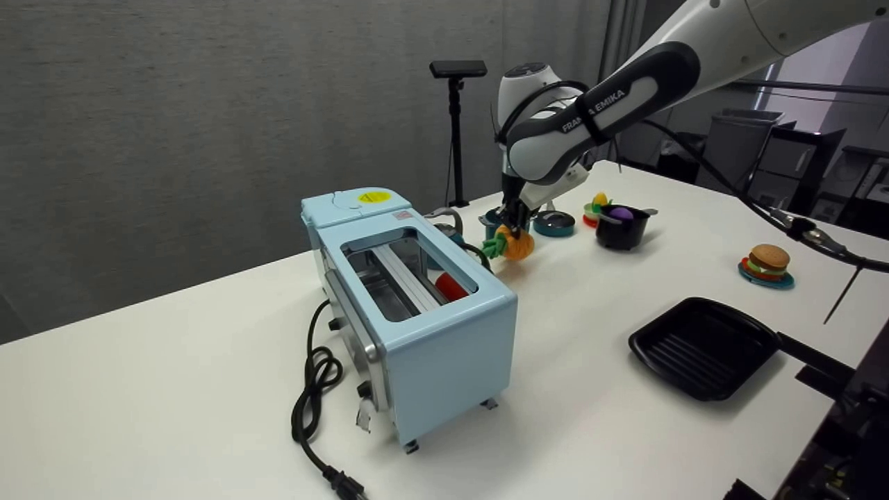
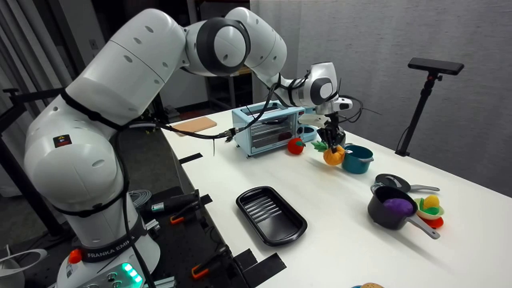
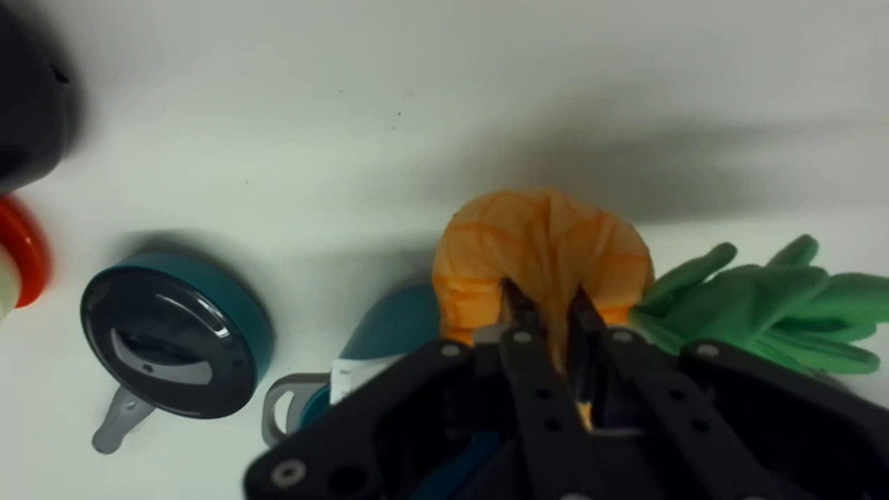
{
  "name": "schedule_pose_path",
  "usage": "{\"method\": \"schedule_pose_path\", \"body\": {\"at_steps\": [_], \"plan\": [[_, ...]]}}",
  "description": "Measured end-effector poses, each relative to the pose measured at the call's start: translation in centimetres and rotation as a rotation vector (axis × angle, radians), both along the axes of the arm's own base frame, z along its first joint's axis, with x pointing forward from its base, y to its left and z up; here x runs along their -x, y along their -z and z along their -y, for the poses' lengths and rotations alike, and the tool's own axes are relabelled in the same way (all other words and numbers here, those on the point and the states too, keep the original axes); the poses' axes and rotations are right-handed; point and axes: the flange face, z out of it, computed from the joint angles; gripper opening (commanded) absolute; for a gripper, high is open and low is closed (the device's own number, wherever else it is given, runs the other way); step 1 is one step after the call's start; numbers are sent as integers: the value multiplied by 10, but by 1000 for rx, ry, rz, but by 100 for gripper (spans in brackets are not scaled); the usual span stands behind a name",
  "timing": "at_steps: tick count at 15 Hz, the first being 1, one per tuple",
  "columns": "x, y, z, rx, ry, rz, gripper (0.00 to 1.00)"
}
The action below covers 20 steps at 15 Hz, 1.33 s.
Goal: Move the pineapple plushie closer to the black plate
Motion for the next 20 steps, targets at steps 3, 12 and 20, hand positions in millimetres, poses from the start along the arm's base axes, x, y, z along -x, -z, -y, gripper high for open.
{"method": "schedule_pose_path", "body": {"at_steps": [3, 12, 20], "plan": [[10, -27, 3, -9, 10, 10, 3], [73, -116, 19, -50, 106, 42, 3], [118, -147, 35, -70, 490, 119, 3]]}}
